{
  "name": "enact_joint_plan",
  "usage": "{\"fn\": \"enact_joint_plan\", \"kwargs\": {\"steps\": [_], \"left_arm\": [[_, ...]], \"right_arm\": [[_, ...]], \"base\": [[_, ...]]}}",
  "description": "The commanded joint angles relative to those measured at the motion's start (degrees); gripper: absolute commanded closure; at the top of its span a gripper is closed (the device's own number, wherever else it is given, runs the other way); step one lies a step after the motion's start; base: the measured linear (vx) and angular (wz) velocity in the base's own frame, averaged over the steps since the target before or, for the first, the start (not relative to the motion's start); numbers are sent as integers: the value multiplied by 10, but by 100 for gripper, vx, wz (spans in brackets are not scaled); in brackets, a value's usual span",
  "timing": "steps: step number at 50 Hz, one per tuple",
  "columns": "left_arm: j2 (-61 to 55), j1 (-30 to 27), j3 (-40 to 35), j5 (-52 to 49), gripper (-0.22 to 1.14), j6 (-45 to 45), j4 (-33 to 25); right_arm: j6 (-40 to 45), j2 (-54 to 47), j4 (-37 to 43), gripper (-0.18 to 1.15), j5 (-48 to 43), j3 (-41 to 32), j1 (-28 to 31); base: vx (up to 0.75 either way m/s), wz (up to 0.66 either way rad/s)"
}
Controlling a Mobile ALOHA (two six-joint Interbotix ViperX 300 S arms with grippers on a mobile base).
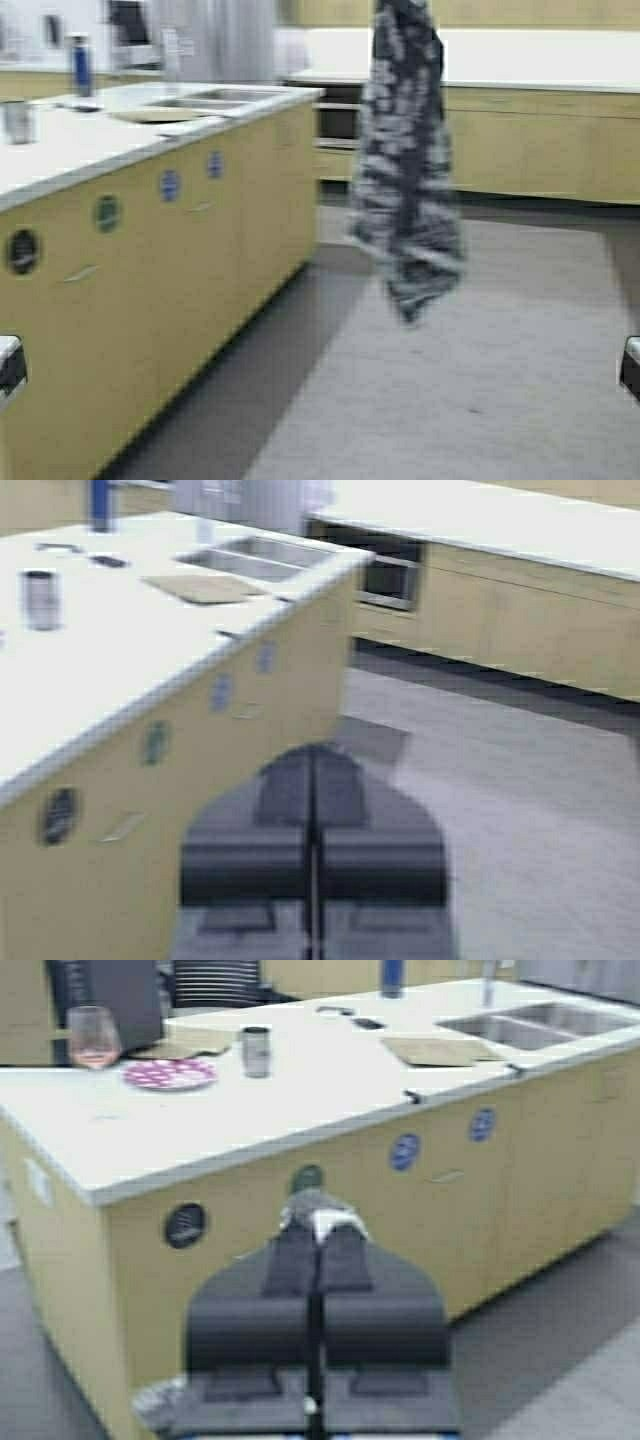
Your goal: Get the cloth and wipe up the spill under the wine glass
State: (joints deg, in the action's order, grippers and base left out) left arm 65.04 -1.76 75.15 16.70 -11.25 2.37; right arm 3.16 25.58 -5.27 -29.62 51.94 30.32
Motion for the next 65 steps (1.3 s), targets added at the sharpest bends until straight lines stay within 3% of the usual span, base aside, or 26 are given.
{"fn": "enact_joint_plan", "kwargs": {"steps": [1,32,65], "left_arm": [[-6,0,-8,4,89,3,-1],[-68,0,-24,46,89,7,2],[-412,12,-127,200,89,6,2]], "right_arm": [[0,5,9,90,-9,-8,1],[0,5,16,90,-18,-18,-19],[0,15,17,90,-28,-24,-19]], "base": [[-1,56],[2,40],[13,11]]}}
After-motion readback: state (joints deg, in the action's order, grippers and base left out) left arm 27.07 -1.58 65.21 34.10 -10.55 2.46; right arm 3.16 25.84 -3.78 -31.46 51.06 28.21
